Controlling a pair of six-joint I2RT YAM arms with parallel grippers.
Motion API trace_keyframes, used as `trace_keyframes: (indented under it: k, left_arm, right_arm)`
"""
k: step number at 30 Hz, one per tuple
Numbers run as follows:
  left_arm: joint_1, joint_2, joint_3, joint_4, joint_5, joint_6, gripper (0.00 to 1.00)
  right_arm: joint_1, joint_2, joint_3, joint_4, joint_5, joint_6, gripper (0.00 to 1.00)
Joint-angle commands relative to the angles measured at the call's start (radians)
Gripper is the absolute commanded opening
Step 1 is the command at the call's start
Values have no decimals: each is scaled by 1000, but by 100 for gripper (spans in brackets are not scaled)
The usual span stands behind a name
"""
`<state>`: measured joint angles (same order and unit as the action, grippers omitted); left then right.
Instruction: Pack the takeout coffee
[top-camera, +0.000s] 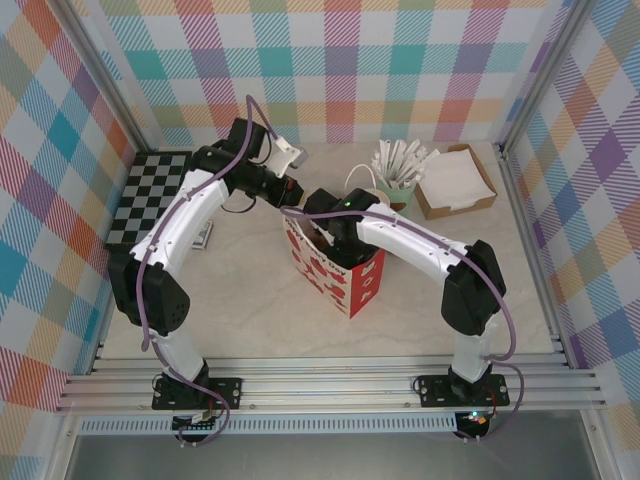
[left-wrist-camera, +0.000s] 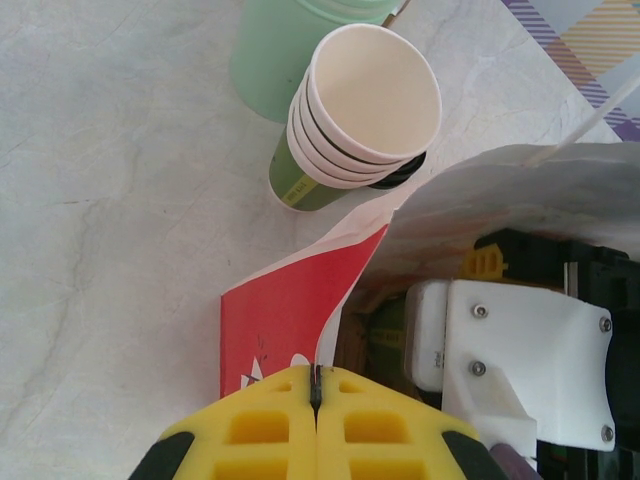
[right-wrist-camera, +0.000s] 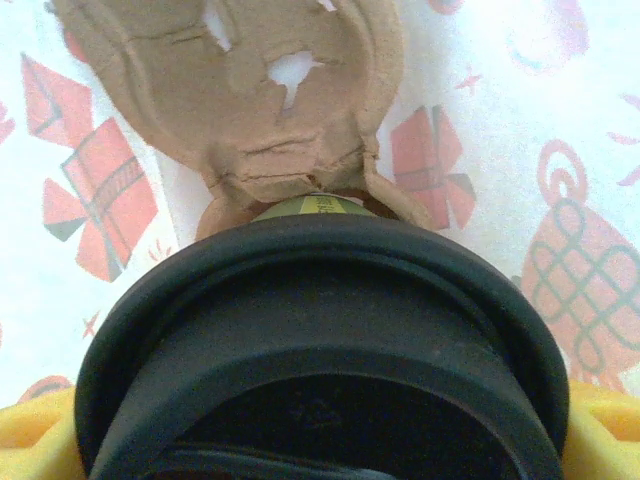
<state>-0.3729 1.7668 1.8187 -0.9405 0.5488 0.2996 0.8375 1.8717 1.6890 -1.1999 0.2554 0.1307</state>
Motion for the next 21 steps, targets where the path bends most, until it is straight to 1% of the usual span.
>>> trace_keyframes:
  k: [1, 3, 5, 12, 16, 21]
  left_arm:
    - [-7, 9, 41, -40, 0, 4, 0]
    - [-5, 7, 43, -46, 3, 7, 0]
    - [-3, 9, 42, -48, 3, 8, 0]
    - [-1, 24, 49, -49, 11, 7, 0]
    - [-1, 29, 53, -50, 17, 7, 0]
    - [-1, 33, 51, -49, 19, 7, 0]
  right_arm:
    - [-5, 16, 13, -36, 117, 22, 51]
    - [-7, 34, -2, -35, 141, 23, 51]
    - [-6, 45, -31, -15, 136, 20, 51]
    - [-18, 91, -144, 80, -8, -4, 50]
    - [-18, 110, -147, 93, -82, -9, 50]
    - [-18, 92, -136, 96, -119, -8, 50]
